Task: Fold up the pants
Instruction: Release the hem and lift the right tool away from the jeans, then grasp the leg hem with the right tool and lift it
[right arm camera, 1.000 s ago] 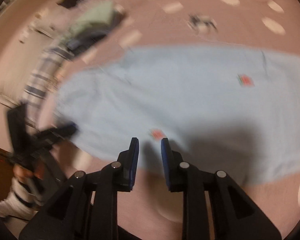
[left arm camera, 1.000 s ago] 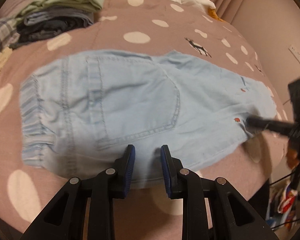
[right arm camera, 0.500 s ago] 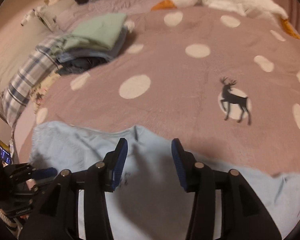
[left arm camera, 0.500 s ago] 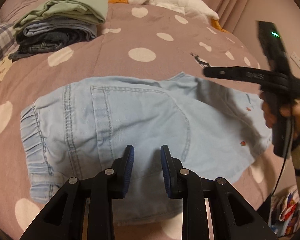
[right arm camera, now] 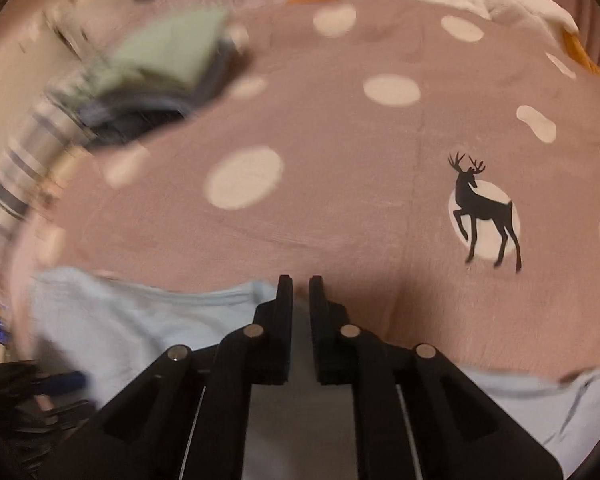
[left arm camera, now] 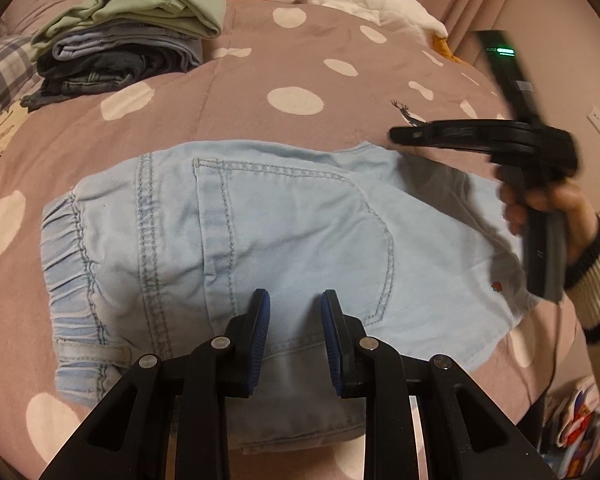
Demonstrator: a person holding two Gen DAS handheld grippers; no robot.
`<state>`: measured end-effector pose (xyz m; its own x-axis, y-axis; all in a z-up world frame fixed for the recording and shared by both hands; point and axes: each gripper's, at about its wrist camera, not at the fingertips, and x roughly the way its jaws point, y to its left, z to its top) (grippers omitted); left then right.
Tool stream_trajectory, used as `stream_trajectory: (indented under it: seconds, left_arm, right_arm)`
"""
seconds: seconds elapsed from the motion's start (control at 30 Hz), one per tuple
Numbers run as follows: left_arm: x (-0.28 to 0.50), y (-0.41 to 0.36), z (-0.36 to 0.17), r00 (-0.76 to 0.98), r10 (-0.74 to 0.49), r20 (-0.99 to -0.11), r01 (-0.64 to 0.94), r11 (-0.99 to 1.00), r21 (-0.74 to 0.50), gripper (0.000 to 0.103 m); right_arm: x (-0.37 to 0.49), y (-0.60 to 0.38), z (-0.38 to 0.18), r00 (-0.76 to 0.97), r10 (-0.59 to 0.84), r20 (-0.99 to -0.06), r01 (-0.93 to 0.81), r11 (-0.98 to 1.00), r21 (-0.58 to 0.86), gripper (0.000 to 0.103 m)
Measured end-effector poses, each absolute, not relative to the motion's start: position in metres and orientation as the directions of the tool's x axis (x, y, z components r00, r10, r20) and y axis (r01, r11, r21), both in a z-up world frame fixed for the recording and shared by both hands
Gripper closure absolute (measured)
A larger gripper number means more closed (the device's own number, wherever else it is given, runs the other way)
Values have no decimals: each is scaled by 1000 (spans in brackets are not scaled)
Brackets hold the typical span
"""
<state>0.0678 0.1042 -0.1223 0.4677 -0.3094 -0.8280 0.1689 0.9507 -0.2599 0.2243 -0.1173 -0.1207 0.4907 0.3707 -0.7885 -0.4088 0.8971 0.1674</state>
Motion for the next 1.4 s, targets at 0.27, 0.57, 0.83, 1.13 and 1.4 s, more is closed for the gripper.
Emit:
stream_trajectory:
  seconds: [0.27,0.57,0.83,1.13,1.4]
  left_arm:
    - [54,86,-107,488,-331,-807,209,943,-260,78]
    - [37,54,-98,502,-320,-803,278,939,-201,78]
    - [32,49,-127,446,-243,-861,263,956,-134,76]
    - [35,23,-106,425,-314,-849,310,932,-190,75]
    - [53,-46,-106,365,-384,-848,430,878,-212,75]
  right_arm:
    - [139,-168,-100,550,395,-736,-408,896,176,63]
    - [95,-209,-136,523,284,-804,-306,942,134,61]
    - [58,-244,-149,512,321,-797,-262,942,211,60]
    - [29,-413,-150,682,206,-702,210,865,457,55]
    - [34,-489,-161,766,133,-629,378,698,608,55]
